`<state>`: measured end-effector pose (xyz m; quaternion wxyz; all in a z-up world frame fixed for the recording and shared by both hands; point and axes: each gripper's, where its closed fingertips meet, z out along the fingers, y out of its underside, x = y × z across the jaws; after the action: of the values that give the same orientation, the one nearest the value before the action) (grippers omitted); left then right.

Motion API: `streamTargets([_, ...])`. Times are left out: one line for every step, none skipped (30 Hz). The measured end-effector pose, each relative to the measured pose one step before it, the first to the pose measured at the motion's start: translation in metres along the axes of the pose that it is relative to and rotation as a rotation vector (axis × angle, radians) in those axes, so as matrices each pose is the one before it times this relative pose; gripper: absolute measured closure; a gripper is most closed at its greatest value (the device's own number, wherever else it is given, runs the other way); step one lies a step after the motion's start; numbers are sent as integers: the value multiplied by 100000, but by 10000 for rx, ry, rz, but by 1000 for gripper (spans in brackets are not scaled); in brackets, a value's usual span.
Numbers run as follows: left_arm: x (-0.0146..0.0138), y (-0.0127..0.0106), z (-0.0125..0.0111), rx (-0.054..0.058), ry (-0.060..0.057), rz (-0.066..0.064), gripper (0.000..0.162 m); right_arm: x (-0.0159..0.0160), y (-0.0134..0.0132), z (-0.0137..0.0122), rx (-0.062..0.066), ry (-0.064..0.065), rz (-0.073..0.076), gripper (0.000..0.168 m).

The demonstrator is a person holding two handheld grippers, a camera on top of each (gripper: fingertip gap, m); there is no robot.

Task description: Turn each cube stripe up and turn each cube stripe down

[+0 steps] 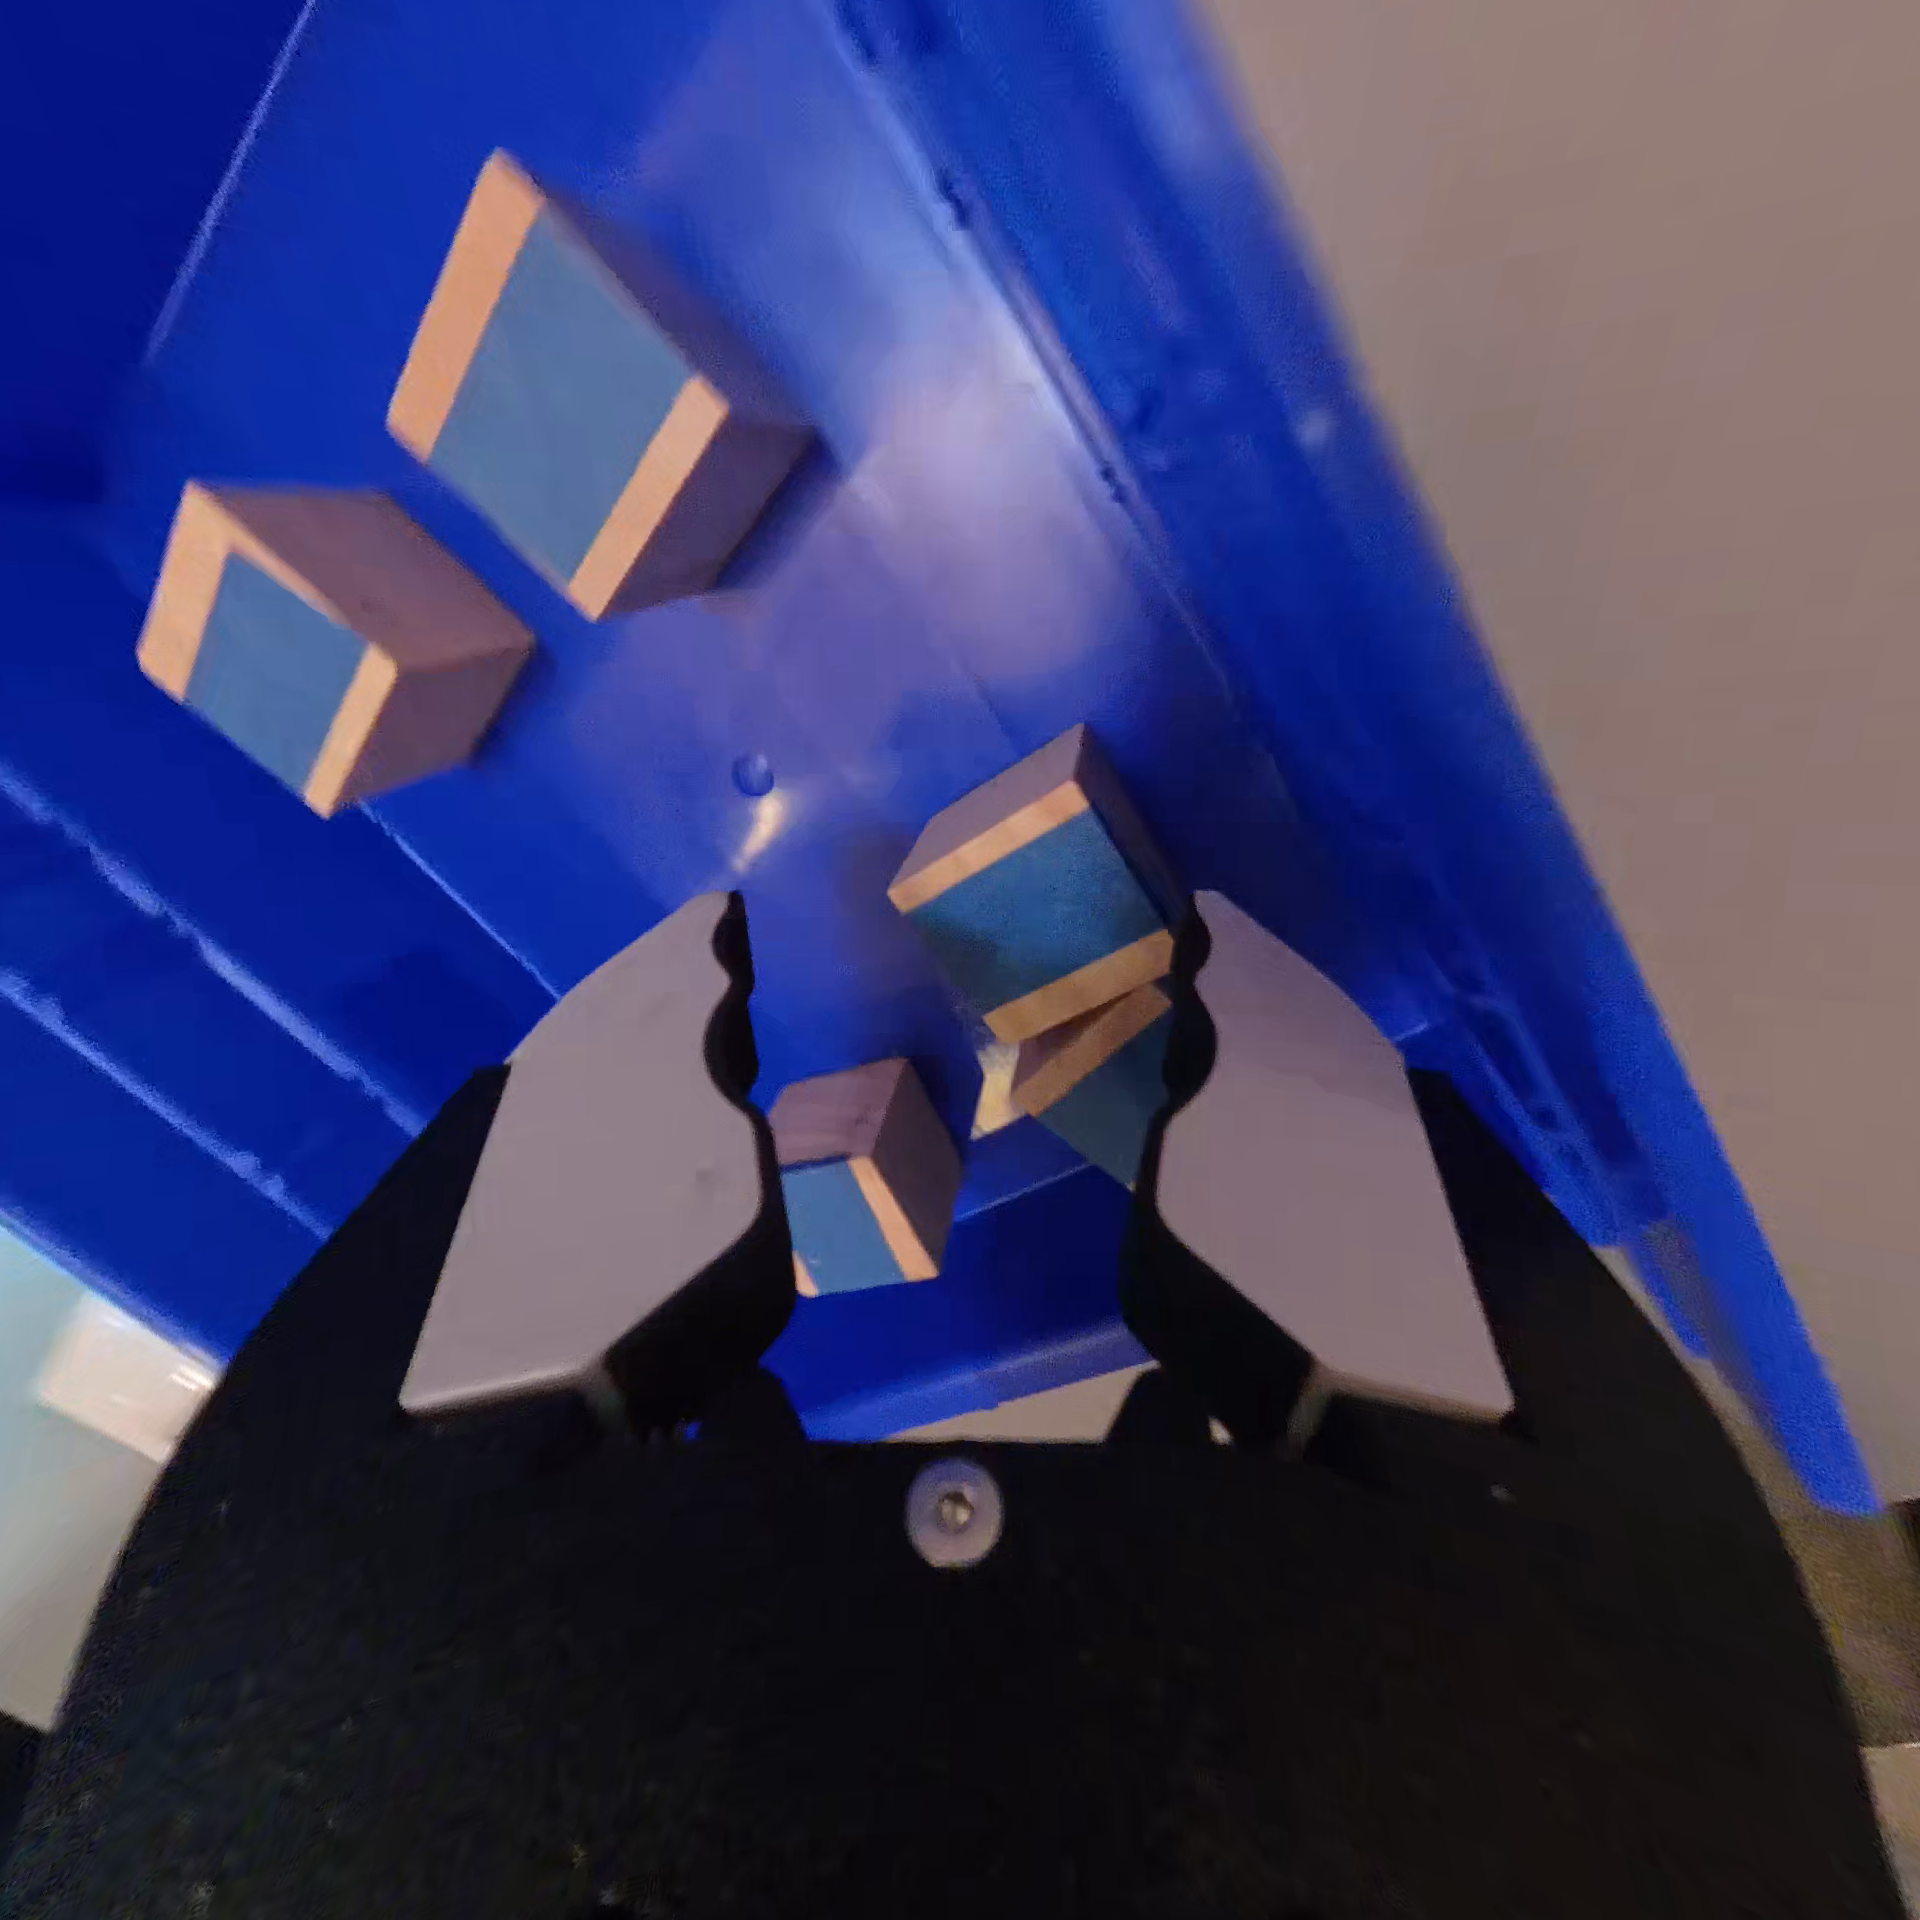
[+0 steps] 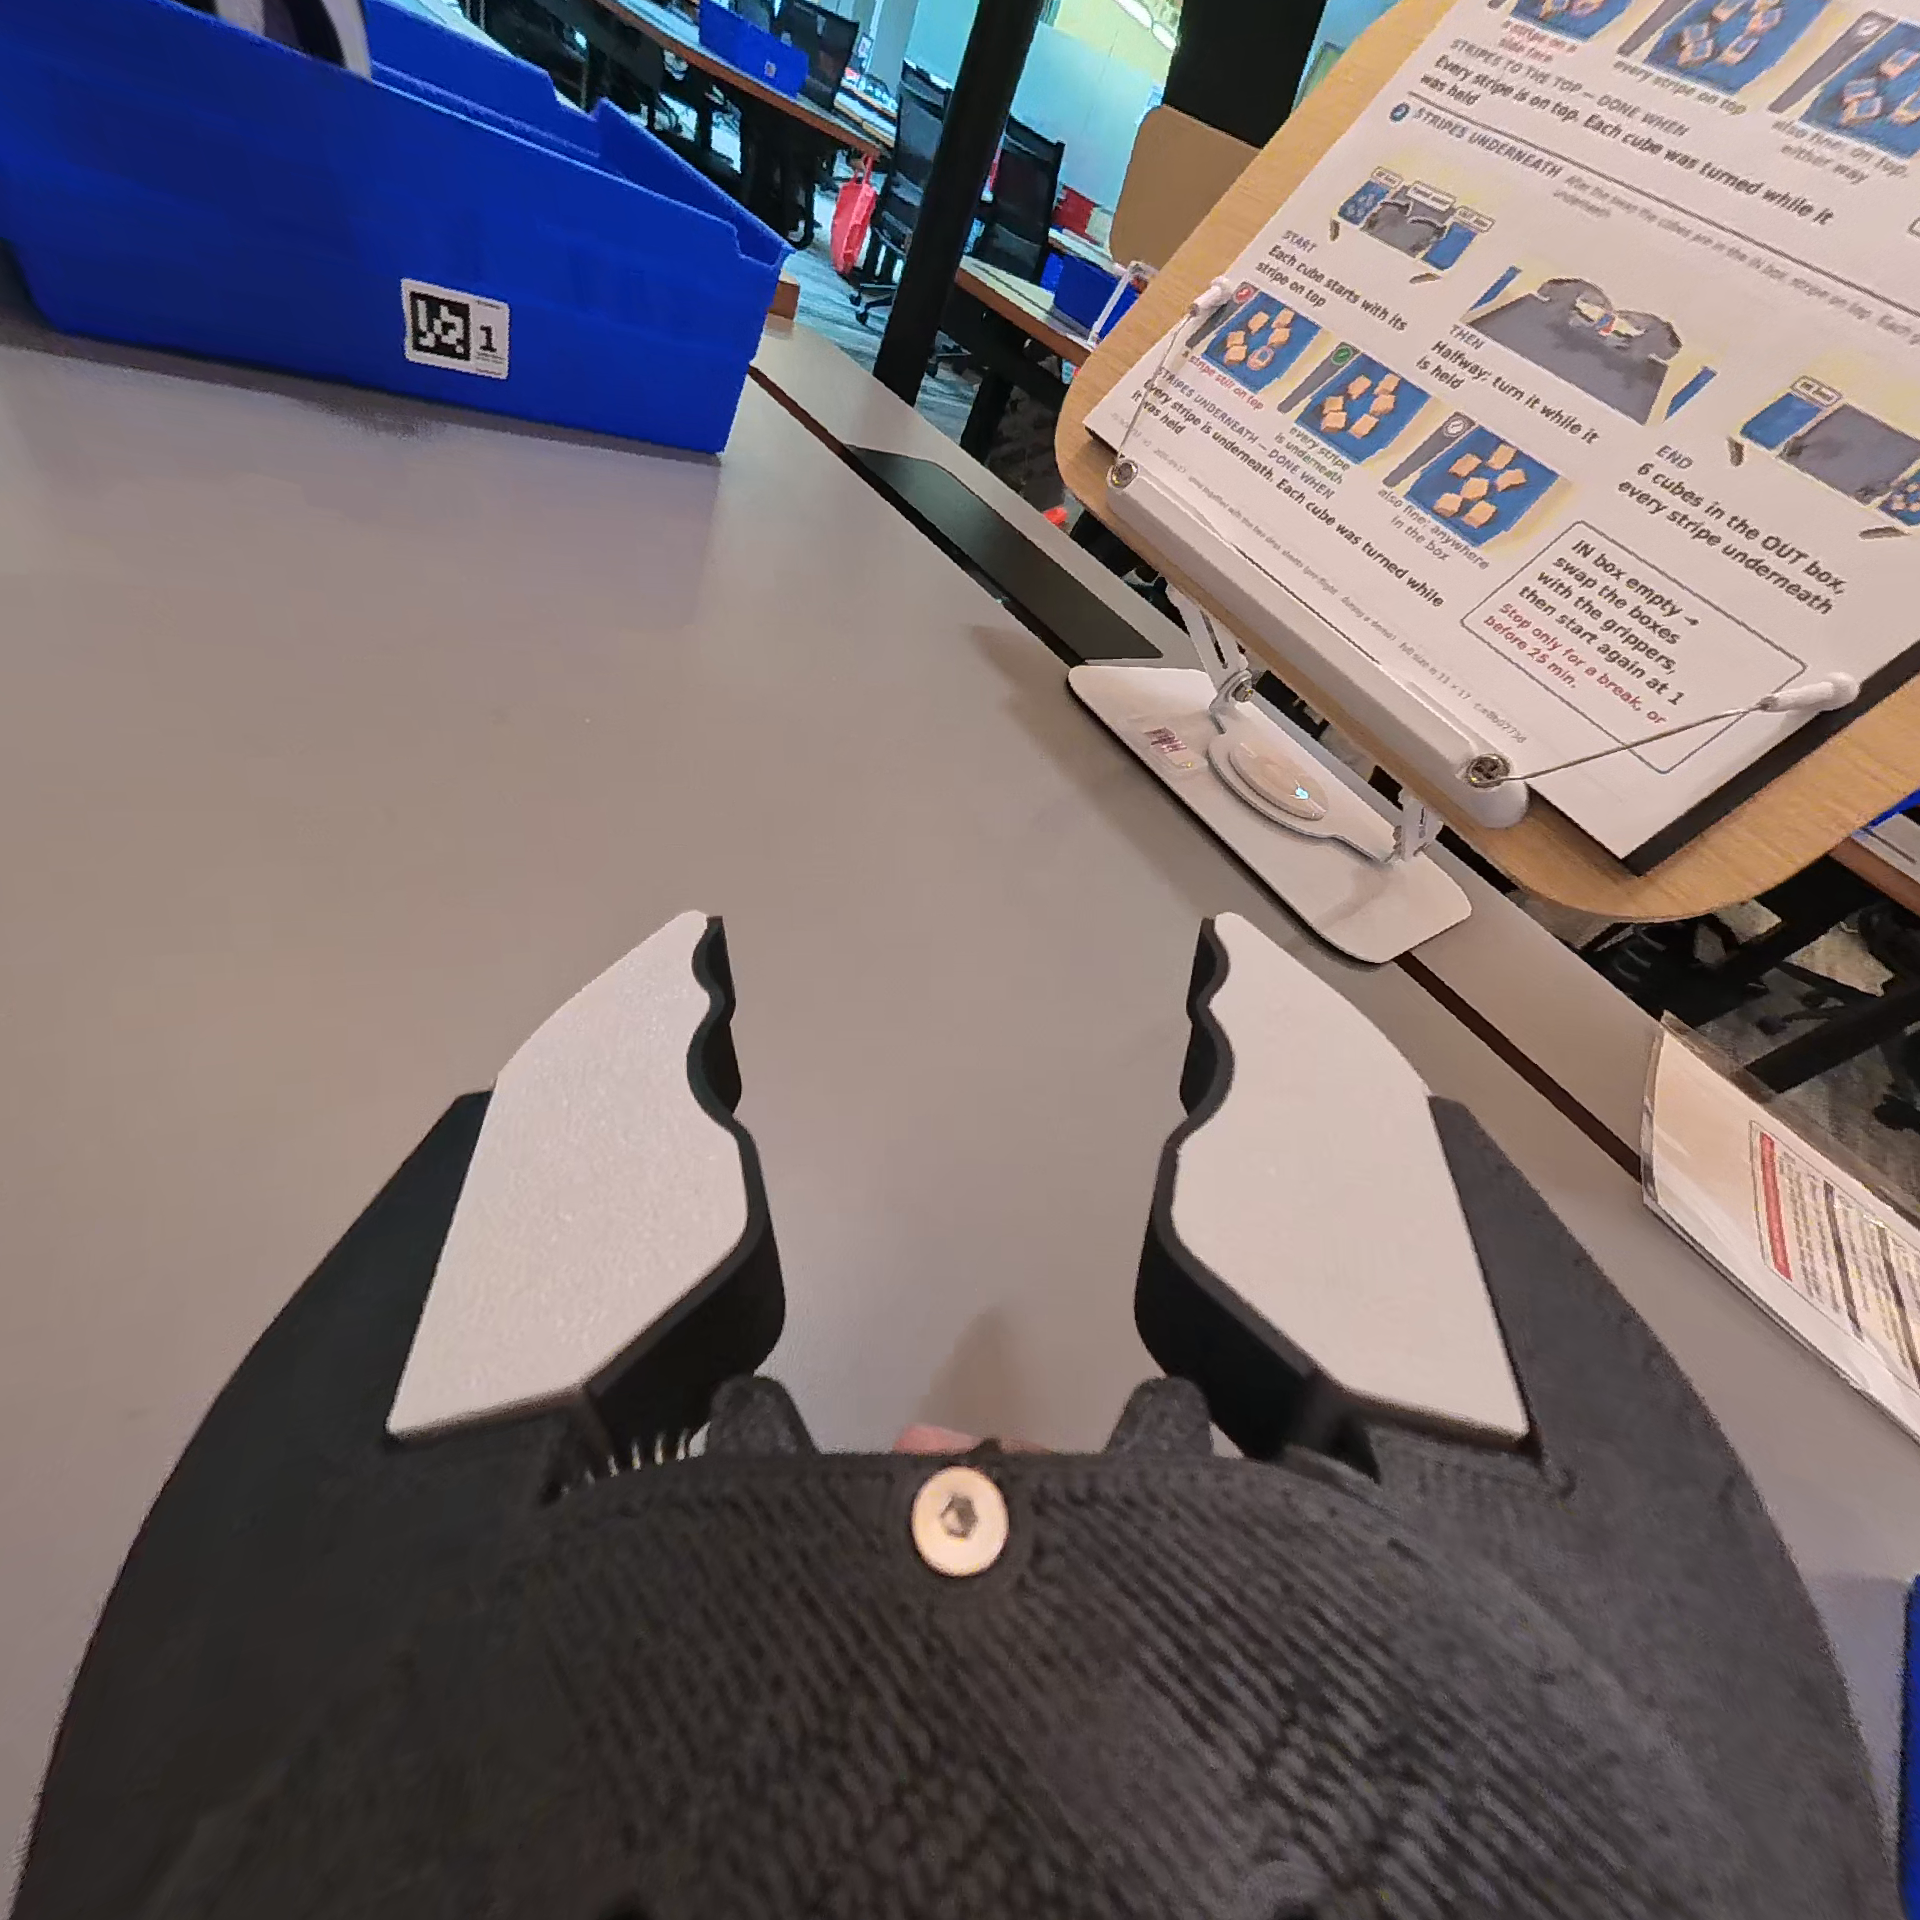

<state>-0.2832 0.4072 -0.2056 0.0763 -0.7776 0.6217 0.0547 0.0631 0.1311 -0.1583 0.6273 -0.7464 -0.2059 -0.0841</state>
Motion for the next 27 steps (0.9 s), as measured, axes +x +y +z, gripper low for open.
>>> streamTargets([152,-177,-49,61,3,617,90,-45,28,0,-20,-6,-39,84])
streamTargets([55,-150,-65,39,-27,521,93,-1,34,-1,-15,16,-23,84])
streamTargets([-99,-109,-91,27,-97,476,94,23,32,-3,-8,13,-7,83])
streamTargets([-235,-84,-91,44,-152,453,93,21,26,-12,1,4,21,83])
streamTargets([-304,-67,-66,67,-167,422,93,16,28,-2,5,-3,43,83])
streamTargets([-331,22,-73,34,-162,345,95,2,13,5,13,-8,39,83])
streamTargets([-331,217,-97,-67,-146,266,96,-6,14,2,5,-9,25,83])
streamTargets([-359,341,-137,-142,-160,206,98,1,25,3,-10,-4,1,83])
streamTargets([-294,341,-118,-124,-144,136,98,-18,33,2,-22,-1,-21,83])
streamTargets([-146,283,-97,-71,-61,91,100,-14,13,14,-18,-4,-38,84])
streamTargets([-141,240,-100,-28,-56,67,102,-24,-1,3,-8,2,-32,84])
streamTargets([-175,242,-82,-12,-84,44,102,-29,9,16,-15,-8,-25,84])
streamTargets([-153,256,-81,-2,-74,-28,102,-34,26,14,-21,-8,-22,83])
streamTargets([-136,201,-77,45,-51,-191,101,-34,26,14,-21,-11,-27,83])
streamTargets([-44,27,-47,142,53,-433,101,-26,14,11,-11,-2,-26,83])
streamTargets([142,-200,-48,251,250,-672,100,-20,-3,-3,1,2,-15,83])
streamTargets([233,-280,-68,263,385,-810,97,-9,-9,5,7,-5,4,83])
streamTargets([172,-240,-73,188,355,-798,91,1,-7,-10,6,-5,18,83])
streamTargets([124,-196,-58,146,289,-651,88,2,14,1,3,0,17,83])
streamTargets([212,-196,-32,149,284,-420,86,11,-3,2,5,6,9,83])
streamTargets([217,-159,14,130,224,-213,86,0,24,-4,-5,-6,9,83])
streamTargets([18,-88,66,67,58,-151,86,-20,33,5,-13,-8,6,83])
streamTargets([-119,21,142,-41,-45,-201,86,23,-2,-8,3,15,-7,83])
streamTargets([-31,119,225,-138,16,-269,85,1,-9,-14,6,5,-10,84])
streamTargets([83,171,291,-186,106,-315,85,4,-8,-3,-1,1,0,83])
streamTargets([123,195,357,-213,132,-342,86,-6,-13,-19,2,1,-3,83])
streamTargets([86,227,408,-245,102,-342,86,-2,-8,-5,4,0,-12,84])
